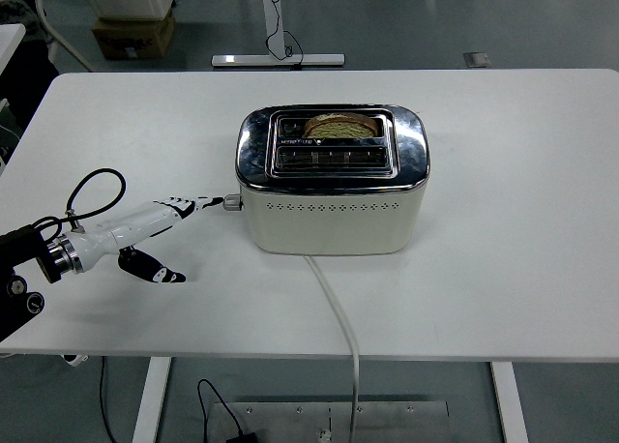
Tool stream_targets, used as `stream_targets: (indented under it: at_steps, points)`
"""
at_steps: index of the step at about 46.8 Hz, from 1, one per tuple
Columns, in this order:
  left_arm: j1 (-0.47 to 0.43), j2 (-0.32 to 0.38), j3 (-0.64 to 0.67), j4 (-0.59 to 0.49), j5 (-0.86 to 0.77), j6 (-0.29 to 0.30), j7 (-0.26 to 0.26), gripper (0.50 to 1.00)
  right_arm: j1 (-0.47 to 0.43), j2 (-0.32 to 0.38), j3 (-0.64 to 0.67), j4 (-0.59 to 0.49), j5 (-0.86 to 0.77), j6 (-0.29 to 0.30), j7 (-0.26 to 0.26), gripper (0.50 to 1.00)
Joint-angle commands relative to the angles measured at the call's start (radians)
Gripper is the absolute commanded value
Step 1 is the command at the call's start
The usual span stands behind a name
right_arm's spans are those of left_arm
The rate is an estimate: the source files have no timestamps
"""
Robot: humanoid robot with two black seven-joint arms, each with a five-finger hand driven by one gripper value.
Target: Press down toaster
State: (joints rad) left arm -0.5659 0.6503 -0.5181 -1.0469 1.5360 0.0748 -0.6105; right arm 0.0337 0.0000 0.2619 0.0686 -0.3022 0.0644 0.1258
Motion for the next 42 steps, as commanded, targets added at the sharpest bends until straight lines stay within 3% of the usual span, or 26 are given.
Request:
stream_targets:
  at_steps: [1, 6, 14, 22, 42]
  points:
    - [0.001, 0.000, 0.000, 0.008, -0.007, 0.000, 0.000, 1.000, 0.000, 0.000, 0.000, 0.000, 0.000, 0.000, 0.000, 0.998]
    - [0.004, -0.001, 0.000, 0.022, -0.034, 0.000, 0.000, 1.000, 0.000, 0.000, 0.000, 0.000, 0.000, 0.000, 0.000, 0.998]
    - [-0.003, 0.008, 0.000, 0.030, -0.282, -0.013, 0.000, 1.000, 0.000, 0.000, 0.000, -0.001, 0.000, 0.000, 0.000, 0.998]
    - [-0.026, 0.005, -0.005, 0.028, -0.359, -0.015, 0.000, 1.000, 0.000, 0.000, 0.000, 0.000, 0.000, 0.000, 0.000, 0.998]
    - [-0.094, 0.011, -0.025, 0.033, -0.784, -0.038, 0.000, 1.000, 0.000, 0.000, -0.001, 0.000, 0.000, 0.000, 0.000, 0.998]
